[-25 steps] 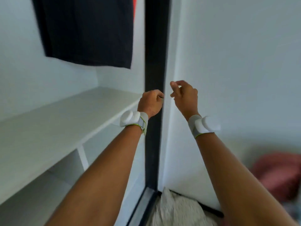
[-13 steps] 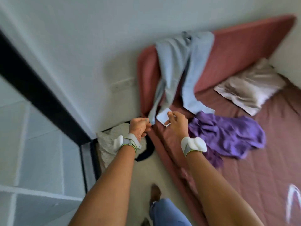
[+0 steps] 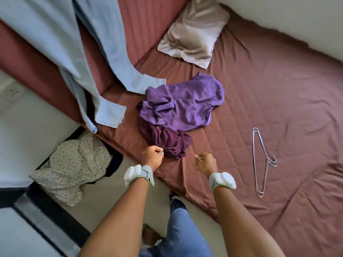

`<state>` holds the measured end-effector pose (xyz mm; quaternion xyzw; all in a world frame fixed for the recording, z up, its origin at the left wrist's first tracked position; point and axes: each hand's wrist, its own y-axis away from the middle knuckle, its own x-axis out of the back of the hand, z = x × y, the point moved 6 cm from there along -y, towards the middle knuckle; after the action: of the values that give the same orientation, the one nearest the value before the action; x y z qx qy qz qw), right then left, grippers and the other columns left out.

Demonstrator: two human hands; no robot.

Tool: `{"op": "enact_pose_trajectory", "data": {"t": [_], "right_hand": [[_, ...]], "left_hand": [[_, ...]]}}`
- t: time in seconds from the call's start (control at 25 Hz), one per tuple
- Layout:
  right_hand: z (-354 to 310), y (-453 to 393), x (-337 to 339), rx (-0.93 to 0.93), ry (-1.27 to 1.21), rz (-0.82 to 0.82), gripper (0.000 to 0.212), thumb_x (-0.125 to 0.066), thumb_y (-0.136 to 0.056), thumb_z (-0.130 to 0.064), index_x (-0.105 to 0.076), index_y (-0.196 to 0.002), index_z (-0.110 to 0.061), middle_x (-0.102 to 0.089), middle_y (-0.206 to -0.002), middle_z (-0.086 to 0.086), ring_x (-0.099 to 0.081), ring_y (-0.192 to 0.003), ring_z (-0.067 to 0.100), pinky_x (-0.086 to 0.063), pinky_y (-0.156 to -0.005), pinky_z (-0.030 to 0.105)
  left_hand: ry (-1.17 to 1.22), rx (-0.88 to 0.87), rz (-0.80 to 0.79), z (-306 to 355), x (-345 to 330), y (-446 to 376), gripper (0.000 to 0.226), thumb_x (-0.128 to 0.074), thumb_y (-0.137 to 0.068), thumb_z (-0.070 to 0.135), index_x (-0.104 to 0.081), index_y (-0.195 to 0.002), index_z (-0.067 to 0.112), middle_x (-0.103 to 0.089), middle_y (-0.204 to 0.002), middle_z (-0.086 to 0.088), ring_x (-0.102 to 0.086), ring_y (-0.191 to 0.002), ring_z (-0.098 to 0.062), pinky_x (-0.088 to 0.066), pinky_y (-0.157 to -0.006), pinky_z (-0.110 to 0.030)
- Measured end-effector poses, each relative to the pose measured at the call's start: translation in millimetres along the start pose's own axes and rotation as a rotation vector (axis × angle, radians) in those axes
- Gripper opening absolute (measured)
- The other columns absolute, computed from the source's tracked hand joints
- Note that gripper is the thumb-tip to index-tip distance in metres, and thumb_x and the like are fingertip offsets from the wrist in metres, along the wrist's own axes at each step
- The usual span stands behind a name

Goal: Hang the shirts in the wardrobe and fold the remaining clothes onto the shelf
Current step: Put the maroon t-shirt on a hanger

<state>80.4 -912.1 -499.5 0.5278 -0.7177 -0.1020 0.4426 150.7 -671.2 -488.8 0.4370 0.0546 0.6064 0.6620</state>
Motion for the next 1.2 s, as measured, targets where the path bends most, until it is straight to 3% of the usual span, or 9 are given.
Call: {"op": "enact_pose_trajectory", "data": {"t": [0.08,0.2,0.32,0.44,0.6,0.72,0.96,1.04,1.2], "right_hand": [[9,-33,-7,-0.059,0.032,-0.060,0.016,-0.062,-0.086,-0.028,-0.058,-0.075,-0.017,-0.072,-0.076,0.006,-0.069,-0.083,0.034,-0.058,-0.077,0.047],[1,-78,-24,-0.051,0.160,-0.183,0.010,-0.064,-0.083,-0.017,-0.059,-0.088,-0.010,-0.071,-0.088,0.009,-0.066,-0.091,0.030,-0.050,-0.077,0.031],[-11,-112,-53,0.019,0.328,-0.325,0.016,-0.063,-0.083,-0.013,-0.055,-0.096,-0.010,-0.064,-0.092,0.010,-0.062,-0.094,0.030,-0.038,-0.073,0.028],[-15,-121,-77,0.149,0.388,-0.379,0.030,-0.067,-0.078,-0.010,-0.054,-0.105,-0.011,-0.058,-0.107,0.013,-0.055,-0.103,0.034,-0.041,-0.080,0.031],[-33,-120,-98,0.355,0.650,-0.422,0.068,-0.071,-0.076,-0.025,-0.042,-0.138,-0.027,-0.035,-0.134,0.010,-0.033,-0.118,0.033,-0.043,-0.094,0.045],[-51,-122,-95,0.399,0.704,-0.367,0.051,-0.068,-0.081,-0.038,-0.052,-0.128,-0.028,-0.030,-0.141,0.003,-0.026,-0.125,0.031,-0.035,-0.094,0.046],[-136,-134,-30,0.494,0.360,-0.226,0.029,-0.053,-0.076,-0.034,-0.064,-0.093,-0.015,-0.066,-0.090,0.003,-0.058,-0.097,0.032,-0.029,-0.074,0.035],[-175,-130,1,0.578,0.206,-0.156,0.018,-0.064,-0.081,-0.026,-0.064,-0.087,-0.009,-0.065,-0.076,0.005,-0.060,-0.077,0.027,-0.037,-0.069,0.032],[-268,-88,63,0.770,-0.011,-0.059,0.017,-0.074,-0.081,-0.023,-0.061,-0.074,-0.015,-0.055,-0.062,-0.010,-0.046,-0.059,0.003,-0.034,-0.061,0.017]], "left_hand": [[-0.092,0.066,-0.015,4,-20,-31,0.011,-0.066,-0.077,0.023,-0.069,-0.085,0.029,-0.073,-0.095,-0.008,-0.068,-0.093,-0.032,-0.055,-0.087,-0.036],[-0.448,0.008,-0.062,19,-45,-70,0.043,-0.066,-0.083,0.025,-0.058,-0.125,0.024,-0.061,-0.120,-0.009,-0.055,-0.114,-0.031,-0.044,-0.098,-0.032],[-1.042,-0.245,-0.145,27,-69,-98,0.052,-0.067,-0.083,0.029,-0.049,-0.132,0.034,-0.043,-0.134,0.000,-0.039,-0.125,-0.026,-0.039,-0.099,-0.041],[-1.289,-0.332,-0.212,19,-82,-108,0.044,-0.066,-0.083,0.033,-0.051,-0.125,0.032,-0.034,-0.141,-0.002,-0.031,-0.130,-0.027,-0.029,-0.103,-0.046],[-1.239,-0.399,-0.225,20,-92,-119,0.021,-0.050,-0.093,0.027,-0.057,-0.113,0.026,-0.051,-0.125,0.003,-0.041,-0.124,-0.022,-0.022,-0.108,-0.044],[-1.060,-0.466,-0.311,50,-94,-121,0.020,-0.043,-0.098,0.029,-0.052,-0.113,0.019,-0.065,-0.112,-0.001,-0.054,-0.112,-0.023,-0.032,-0.100,-0.037],[-0.481,-0.291,-0.362,119,-58,-130,0.054,-0.064,-0.068,0.070,-0.060,-0.106,0.033,-0.070,-0.105,-0.003,-0.061,-0.107,-0.027,-0.043,-0.099,-0.042],[-0.600,-0.317,-0.351,148,-42,-131,0.055,-0.069,-0.062,0.069,-0.062,-0.109,0.040,-0.068,-0.111,0.004,-0.055,-0.115,-0.022,-0.036,-0.101,-0.041],[-0.772,-0.554,0.101,202,10,-111,0.020,-0.064,-0.080,0.043,-0.063,-0.093,0.028,-0.068,-0.096,0.004,-0.059,-0.104,-0.024,-0.030,-0.086,-0.040]]}}
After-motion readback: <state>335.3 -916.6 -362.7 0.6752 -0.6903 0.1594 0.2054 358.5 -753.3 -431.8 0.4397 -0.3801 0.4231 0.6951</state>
